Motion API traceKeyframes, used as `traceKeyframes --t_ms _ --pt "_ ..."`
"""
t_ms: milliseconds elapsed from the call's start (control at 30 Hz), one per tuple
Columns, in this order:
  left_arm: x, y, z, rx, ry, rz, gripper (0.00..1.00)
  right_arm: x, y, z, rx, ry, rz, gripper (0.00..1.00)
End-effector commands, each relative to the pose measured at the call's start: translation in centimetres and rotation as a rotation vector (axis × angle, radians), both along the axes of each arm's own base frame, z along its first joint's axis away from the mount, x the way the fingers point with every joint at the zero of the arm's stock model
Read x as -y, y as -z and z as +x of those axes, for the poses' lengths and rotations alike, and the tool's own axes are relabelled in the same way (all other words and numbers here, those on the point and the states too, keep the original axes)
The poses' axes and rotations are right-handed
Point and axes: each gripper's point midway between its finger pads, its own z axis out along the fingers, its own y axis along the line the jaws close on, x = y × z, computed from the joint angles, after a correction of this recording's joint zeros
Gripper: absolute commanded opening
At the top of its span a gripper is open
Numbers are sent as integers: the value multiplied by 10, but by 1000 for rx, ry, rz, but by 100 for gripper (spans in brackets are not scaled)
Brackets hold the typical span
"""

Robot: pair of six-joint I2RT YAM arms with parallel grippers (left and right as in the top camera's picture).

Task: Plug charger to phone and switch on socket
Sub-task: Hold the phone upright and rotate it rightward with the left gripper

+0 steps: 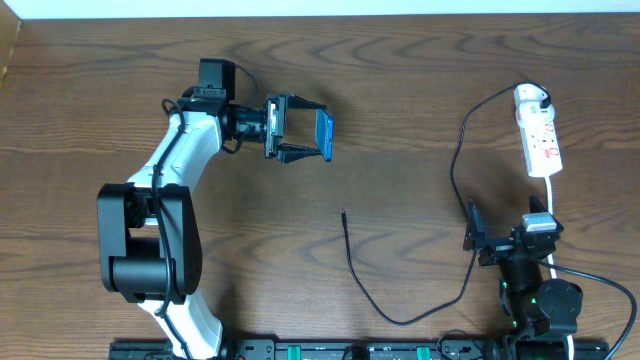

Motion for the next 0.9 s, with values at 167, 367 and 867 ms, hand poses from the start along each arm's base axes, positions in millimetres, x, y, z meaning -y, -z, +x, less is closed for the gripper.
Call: traceKeyframes --t_ms 167,367,867 --pt "-4 -4 4 68 -25 58 7 -2 0 0 0 -5 3 99" --pt "-7 4 15 116 -56 119 7 -2 0 0 0 -5 3 99" --pt "-17 12 53 276 -167 252 7 0 1 0 -1 6 2 99"
